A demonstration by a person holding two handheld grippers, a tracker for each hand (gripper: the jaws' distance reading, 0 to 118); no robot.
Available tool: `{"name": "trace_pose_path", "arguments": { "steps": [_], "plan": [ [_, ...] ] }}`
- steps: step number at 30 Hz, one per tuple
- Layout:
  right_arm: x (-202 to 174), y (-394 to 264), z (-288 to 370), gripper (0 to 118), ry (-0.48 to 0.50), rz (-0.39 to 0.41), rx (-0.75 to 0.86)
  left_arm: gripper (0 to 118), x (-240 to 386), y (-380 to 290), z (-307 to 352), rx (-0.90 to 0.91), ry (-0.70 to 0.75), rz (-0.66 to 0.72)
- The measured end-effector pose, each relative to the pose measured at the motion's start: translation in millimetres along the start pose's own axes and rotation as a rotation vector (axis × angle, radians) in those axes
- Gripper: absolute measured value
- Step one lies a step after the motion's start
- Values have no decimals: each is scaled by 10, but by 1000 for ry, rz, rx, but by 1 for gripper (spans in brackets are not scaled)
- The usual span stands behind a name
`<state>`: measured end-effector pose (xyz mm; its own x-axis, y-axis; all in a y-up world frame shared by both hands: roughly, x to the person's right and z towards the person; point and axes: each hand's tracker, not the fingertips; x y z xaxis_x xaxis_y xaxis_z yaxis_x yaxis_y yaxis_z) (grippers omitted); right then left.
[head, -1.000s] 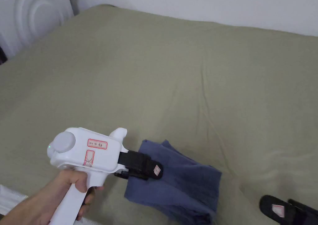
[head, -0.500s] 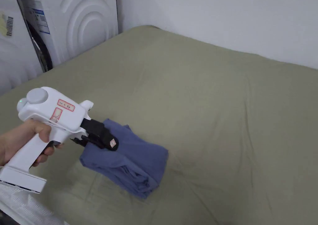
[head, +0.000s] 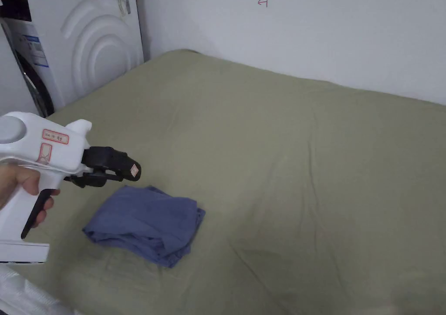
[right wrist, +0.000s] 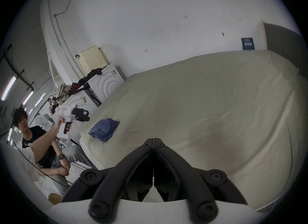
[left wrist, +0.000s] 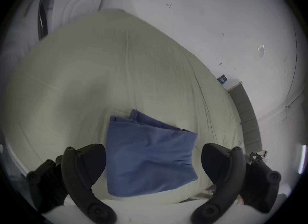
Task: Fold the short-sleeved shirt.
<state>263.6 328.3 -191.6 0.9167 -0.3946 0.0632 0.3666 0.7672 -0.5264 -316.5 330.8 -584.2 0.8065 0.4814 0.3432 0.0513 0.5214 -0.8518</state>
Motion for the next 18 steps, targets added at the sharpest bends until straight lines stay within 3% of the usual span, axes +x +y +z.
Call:
{"name": "trace_pose_path", "arguments": {
  "steps": [2, 4, 7, 10, 14, 18],
  "plan": [
    [-34, 31, -7, 1, -3, 38, 12, 7, 325, -102, 35, 35, -8, -24],
    [-73, 70, -7, 1, -17, 62, 24, 5, 746, -307, 2, 77, 43, -105],
    [-131, 142, 23, 1, -53, 93, 70, 5, 1412, -644, -135, 75, 8, -160],
    [-152, 181, 64, 1, -152, 143, 116, 5, 2194, -1072, -285, 107, -12, -170],
    [-202, 215, 127, 1, -295, 192, 180, 5, 2996, -1398, -490, 255, 19, -328],
    [-245, 220, 266, 1, -415, 247, 261, 5, 3589, -1660, -600, 399, 34, -401]
  ]
}}
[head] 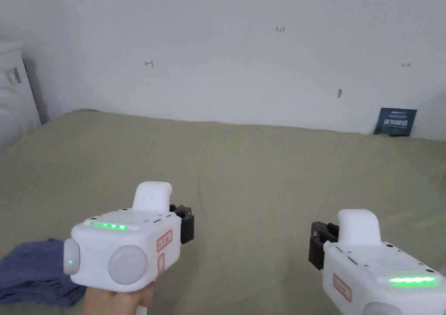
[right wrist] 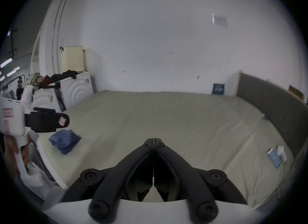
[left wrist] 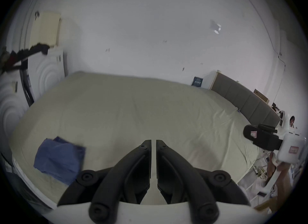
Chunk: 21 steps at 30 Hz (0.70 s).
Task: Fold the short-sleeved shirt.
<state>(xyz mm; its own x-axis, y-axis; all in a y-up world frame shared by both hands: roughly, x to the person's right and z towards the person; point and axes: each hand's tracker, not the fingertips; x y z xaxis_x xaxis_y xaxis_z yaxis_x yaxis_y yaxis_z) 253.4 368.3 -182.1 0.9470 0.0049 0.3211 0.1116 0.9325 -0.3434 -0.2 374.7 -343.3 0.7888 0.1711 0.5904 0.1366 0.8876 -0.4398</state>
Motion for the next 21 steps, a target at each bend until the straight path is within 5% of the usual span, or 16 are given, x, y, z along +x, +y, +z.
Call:
{"name": "trace_pose_path", "arguments": {
  "steps": [6, 21],
  "plan": [
    [45, 36, 256, 1, -131, 132, 106, 5, 775, 39, 223, 254, 173, -174],
    [75, 184, 513, 2, -133, 63, 181, 5, 789, 242, 501, 320, 182, -176]
  ]
}}
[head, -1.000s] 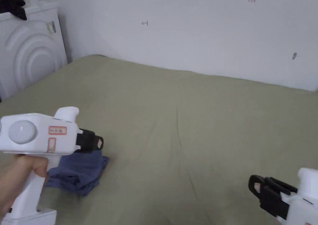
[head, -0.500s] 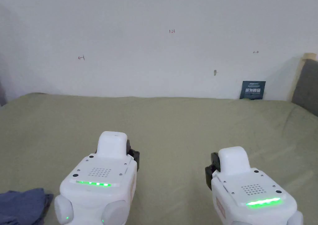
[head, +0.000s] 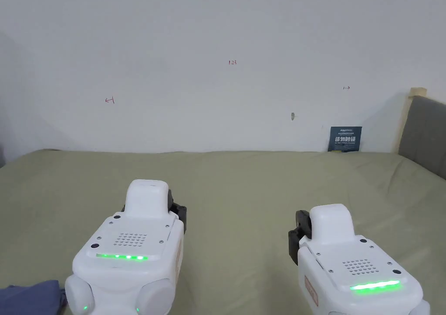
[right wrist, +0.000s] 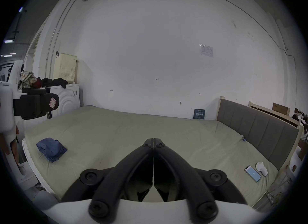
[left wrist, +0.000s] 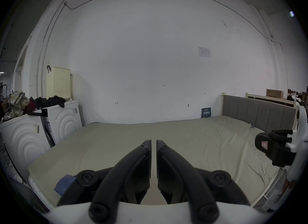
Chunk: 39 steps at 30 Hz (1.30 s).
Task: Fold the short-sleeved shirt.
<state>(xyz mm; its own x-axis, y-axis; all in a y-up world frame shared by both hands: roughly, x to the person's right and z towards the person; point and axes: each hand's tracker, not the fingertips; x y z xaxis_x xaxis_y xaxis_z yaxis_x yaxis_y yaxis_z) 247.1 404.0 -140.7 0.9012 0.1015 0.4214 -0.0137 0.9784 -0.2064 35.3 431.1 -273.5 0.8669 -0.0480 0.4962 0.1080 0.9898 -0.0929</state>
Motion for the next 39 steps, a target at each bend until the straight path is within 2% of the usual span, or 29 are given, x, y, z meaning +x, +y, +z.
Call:
{"name": "trace_pose_path", "arguments": {
  "steps": [2, 4, 5, 8, 9, 10, 11, 21, 24, 26, 28, 30, 33, 39],
  "plan": [
    [-6, 21, -1, 9, 1, 3, 3, 5, -14, 5, 2, 1, 1, 3],
    [1, 32, 7, 32, -1, 3, 10, 7, -31, 9, 0, -1, -1, 12],
    [7, 36, 11, 48, -5, -1, 14, 15, -40, 3, -2, 0, 0, 15],
    [49, 52, 9, 65, -23, -16, 19, 37, -68, -13, -30, -10, 12, 20],
    [72, 56, 1, 91, -29, -29, 16, 76, -79, -16, -54, -25, 27, 19],
    [102, 57, 1, 107, -28, -50, 11, 104, -92, -23, -78, -45, 27, 17],
    [123, 52, 12, 115, -23, -63, 20, 118, -100, -35, -73, -44, 25, 15],
    [130, 78, 48, 116, -30, -40, 18, 118, -128, -37, -28, -44, 67, -7],
    [144, 89, 54, 116, -25, -40, 13, 118, -109, -30, -31, -68, 104, -60],
    [152, 97, 54, 116, -26, -43, 12, 118, -140, -22, -15, -75, 49, -63],
    [158, 113, 45, 116, -30, -40, 10, 118, -193, 9, 8, -71, -26, 5],
    [160, 120, 37, 116, -35, -37, 1, 118, -220, 37, 11, -101, -20, 64],
    [173, 127, 43, 116, -31, -39, -3, 118, -204, 91, 8, -104, 18, 33],
    [214, 139, 55, 116, -27, -52, -6, 118, -159, 132, 51, -102, 3, -15]
  ]
}}
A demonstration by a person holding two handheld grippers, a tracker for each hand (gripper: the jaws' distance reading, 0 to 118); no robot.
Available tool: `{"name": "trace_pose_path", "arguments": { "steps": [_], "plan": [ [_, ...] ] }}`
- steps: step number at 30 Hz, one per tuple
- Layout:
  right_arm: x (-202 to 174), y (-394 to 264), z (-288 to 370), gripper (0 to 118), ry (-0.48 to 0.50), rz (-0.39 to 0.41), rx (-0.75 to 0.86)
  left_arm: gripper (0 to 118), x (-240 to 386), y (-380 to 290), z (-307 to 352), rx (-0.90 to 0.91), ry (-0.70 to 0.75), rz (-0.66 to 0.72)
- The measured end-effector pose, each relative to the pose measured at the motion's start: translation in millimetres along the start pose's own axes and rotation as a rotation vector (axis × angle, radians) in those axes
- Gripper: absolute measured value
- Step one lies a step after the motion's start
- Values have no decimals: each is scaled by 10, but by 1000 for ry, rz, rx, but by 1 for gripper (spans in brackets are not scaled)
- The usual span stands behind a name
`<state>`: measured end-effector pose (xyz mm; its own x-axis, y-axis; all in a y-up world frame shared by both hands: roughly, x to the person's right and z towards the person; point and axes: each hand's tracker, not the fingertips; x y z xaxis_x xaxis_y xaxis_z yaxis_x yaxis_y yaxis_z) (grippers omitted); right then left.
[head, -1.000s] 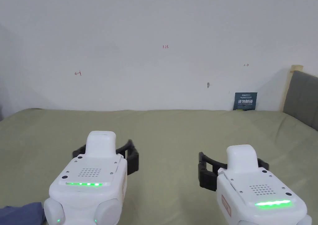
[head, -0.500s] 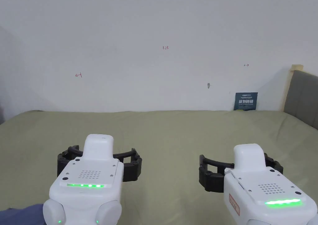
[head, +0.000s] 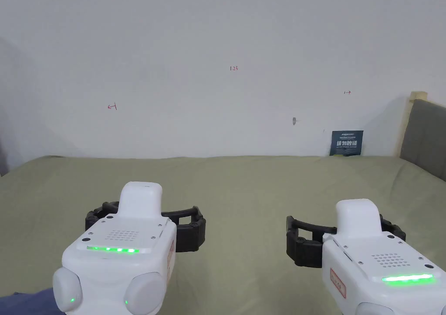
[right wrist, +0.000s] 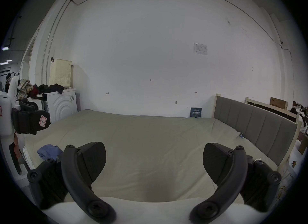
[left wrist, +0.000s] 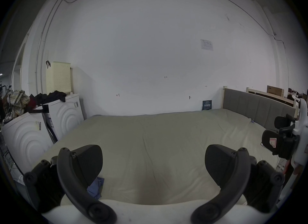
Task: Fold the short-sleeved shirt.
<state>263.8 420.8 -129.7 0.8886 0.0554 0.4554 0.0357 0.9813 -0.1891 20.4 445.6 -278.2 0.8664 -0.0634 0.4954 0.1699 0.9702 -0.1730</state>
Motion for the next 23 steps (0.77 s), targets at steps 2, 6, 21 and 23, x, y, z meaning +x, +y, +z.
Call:
{"name": "trace_pose_path", "arguments": {
  "steps": [2, 6, 21, 23],
  "plan": [
    [15, 7, 3, 116, 2, -10, 0, 118, 13, 9, 17, 8, -1, -10],
    [27, 18, 0, 116, 0, -9, -4, 118, -1, 50, -6, -7, 28, 23],
    [23, 21, -19, 116, 11, -21, -17, 118, -89, 43, 22, -36, 32, 75],
    [14, 23, -10, 116, 11, -20, -14, 118, -55, 14, 25, -15, 55, 38]
  ]
}}
